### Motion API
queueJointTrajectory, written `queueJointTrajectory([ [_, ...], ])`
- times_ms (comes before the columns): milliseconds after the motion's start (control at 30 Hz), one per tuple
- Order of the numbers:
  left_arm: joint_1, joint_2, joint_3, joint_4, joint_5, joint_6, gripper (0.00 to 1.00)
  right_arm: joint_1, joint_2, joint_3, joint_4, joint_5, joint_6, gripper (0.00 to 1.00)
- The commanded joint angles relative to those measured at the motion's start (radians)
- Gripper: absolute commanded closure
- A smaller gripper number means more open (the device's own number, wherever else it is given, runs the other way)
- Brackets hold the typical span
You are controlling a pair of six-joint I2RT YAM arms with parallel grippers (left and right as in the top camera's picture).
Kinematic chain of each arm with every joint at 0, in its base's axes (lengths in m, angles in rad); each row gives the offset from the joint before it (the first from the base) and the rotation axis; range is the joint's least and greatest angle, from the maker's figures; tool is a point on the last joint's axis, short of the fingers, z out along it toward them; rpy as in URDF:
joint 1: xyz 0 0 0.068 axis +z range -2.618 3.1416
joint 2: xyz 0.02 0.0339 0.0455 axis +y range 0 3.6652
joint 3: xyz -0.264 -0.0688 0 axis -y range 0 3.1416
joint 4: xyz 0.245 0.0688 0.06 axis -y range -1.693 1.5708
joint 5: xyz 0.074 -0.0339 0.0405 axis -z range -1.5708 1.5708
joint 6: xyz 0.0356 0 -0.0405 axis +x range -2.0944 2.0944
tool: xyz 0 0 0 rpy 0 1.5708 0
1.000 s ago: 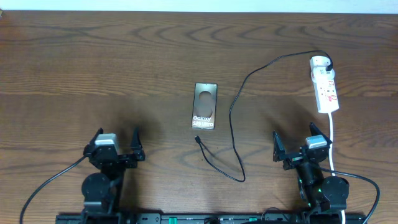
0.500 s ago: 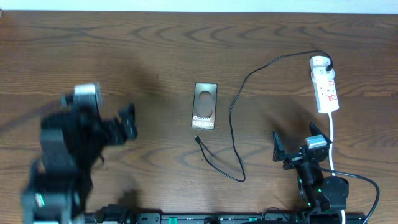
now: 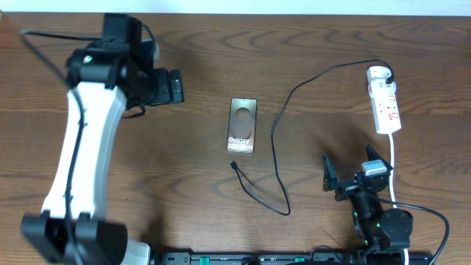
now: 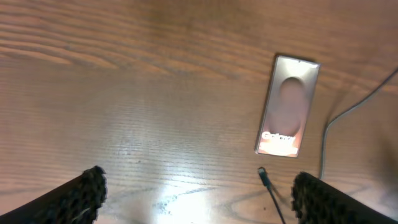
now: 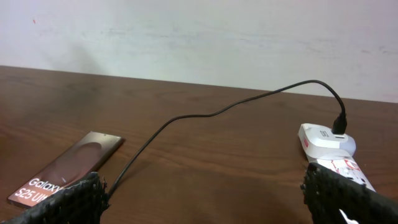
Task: Plug charger to phone and switch on socket
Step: 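Move the left gripper forward over the phone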
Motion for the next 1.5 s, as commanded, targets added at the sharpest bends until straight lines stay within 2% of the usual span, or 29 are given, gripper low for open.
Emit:
queueJointTrajectory([
  [0, -0.002, 0.093, 0.016, 0.003, 0.09, -0.031, 0.02, 0.01, -0.005, -0.002, -0.002, -0.007, 0.0, 0.01],
  [100, -0.008, 0.171, 0.013, 0.0, 0.105, -0.138, 0.02, 0.01, -0.005, -0.002, -0.002, -0.007, 0.0, 0.01],
  [367, -0.108, 0.351, 0.012, 0.038, 0.097, -0.14, 0.02, 0.01, -0.005, -0.002, -0.002, -0.007, 0.0, 0.01],
  [467, -0.157, 0.386, 0.012, 0.06, 0.051, -0.14, 0.02, 0.01, -0.005, -0.002, -0.002, -0.007, 0.0, 0.01],
  [733, -0.293, 0.404, 0.011, 0.098, -0.13, -0.139, 0.02, 0.01, -0.005, -0.002, -0.002, -0.007, 0.0, 0.01],
  [1133, -0.421, 0.405, -0.062, 0.24, -0.135, -0.14, 0.02, 0.01, -0.005, -0.002, -0.002, -0.007, 0.0, 0.01],
  [1300, -0.451, 0.428, -0.067, 0.292, -0.137, -0.238, 0.02, 0.01, -0.005, -0.002, -0.002, -0.007, 0.0, 0.01],
  [1467, -0.458, 0.47, -0.067, 0.331, -0.164, -0.252, 0.02, 0.01, -0.005, -0.002, -0.002, -0.007, 0.0, 0.01],
])
